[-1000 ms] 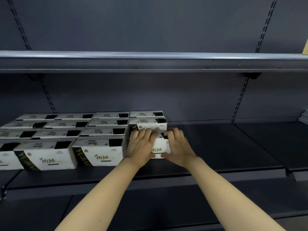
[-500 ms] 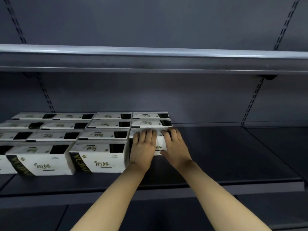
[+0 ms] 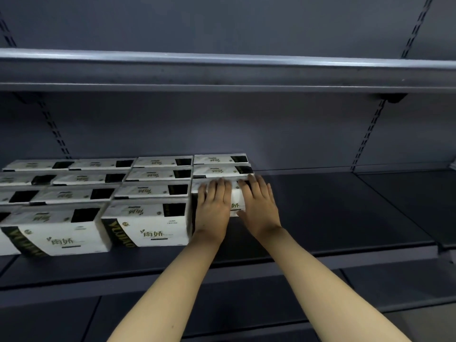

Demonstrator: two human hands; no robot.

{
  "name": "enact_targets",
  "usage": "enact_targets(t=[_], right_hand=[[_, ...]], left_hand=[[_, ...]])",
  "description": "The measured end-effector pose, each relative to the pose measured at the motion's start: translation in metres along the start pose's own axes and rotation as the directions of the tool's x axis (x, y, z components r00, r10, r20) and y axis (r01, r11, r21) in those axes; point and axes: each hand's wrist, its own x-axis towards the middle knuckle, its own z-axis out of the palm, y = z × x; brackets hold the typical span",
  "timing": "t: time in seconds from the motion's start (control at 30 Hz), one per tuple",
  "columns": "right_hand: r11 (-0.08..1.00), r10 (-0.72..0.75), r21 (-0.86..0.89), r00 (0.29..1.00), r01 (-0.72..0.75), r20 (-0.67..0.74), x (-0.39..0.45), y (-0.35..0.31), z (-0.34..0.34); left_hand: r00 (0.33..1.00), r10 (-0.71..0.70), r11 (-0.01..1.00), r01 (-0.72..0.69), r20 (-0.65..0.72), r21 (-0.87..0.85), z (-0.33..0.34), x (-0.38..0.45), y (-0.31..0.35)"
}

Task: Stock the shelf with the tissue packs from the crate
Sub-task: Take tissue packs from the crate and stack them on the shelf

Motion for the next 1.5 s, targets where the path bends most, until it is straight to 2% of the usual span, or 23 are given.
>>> enact_targets(t=[0.1,0.2,0.37,0.43,0.53,0.73,0.93,1.07,1.2,1.43,1.5], right_hand=[[0.998,0.065,-0.006,0.997,-0.065,0.037,-0.010,-0.007,-0.008],[0.994,0.103,0.023,0.995,-0.103,0.007,-0.028,-0.014,-0.014],[0.996,0.076,0.051,0.994,-0.072,-0.075,-0.058,-0.018,-0.023],[0.996,0.070,0.057,0.996,-0.066,-0.061,-0.071,-0.020,-0.027],[0.998,0.049,0.052,0.996,-0.045,-0.069,-0.094,-0.023,-0.032],[1.000,-0.014,0.022,1.000,0.015,-0.018,-0.161,-0.031,-0.037],[0.996,-0.085,0.018,0.986,0.083,0.141,-0.237,-0.060,-0.013],[0.990,-0.143,0.039,0.946,0.137,0.290,-0.290,-0.088,0.012],[0.979,-0.201,0.058,0.863,0.196,0.463,-0.334,-0.115,0.040],[0.964,-0.261,0.142,0.711,0.223,0.654,-0.367,-0.168,0.083],[0.953,-0.296,0.175,0.652,0.246,0.698,-0.372,-0.183,0.095]], left_hand=[[0.996,-0.031,0.999,0.034,0.088,-0.030,-0.010,-0.002,-0.001],[0.990,0.012,0.998,-0.003,0.143,-0.061,-0.016,-0.006,-0.002],[0.999,0.021,0.996,-0.019,0.027,-0.092,-0.032,-0.034,0.006],[0.999,0.035,0.994,-0.038,-0.025,-0.100,-0.036,-0.050,0.016],[0.999,0.021,0.988,-0.025,-0.025,-0.152,-0.051,-0.077,0.034],[0.999,-0.019,0.987,0.026,0.043,-0.158,-0.068,-0.152,0.060],[0.967,-0.077,0.990,0.103,0.244,-0.095,-0.073,-0.258,0.060],[0.881,-0.213,0.973,0.233,0.422,0.006,-0.070,-0.338,0.040],[0.737,-0.342,0.931,0.350,0.582,0.104,-0.065,-0.412,0.015],[0.537,-0.467,0.844,0.508,0.703,0.173,-0.052,-0.484,-0.021],[0.513,-0.460,0.836,0.525,0.725,0.159,-0.047,-0.492,-0.028]])
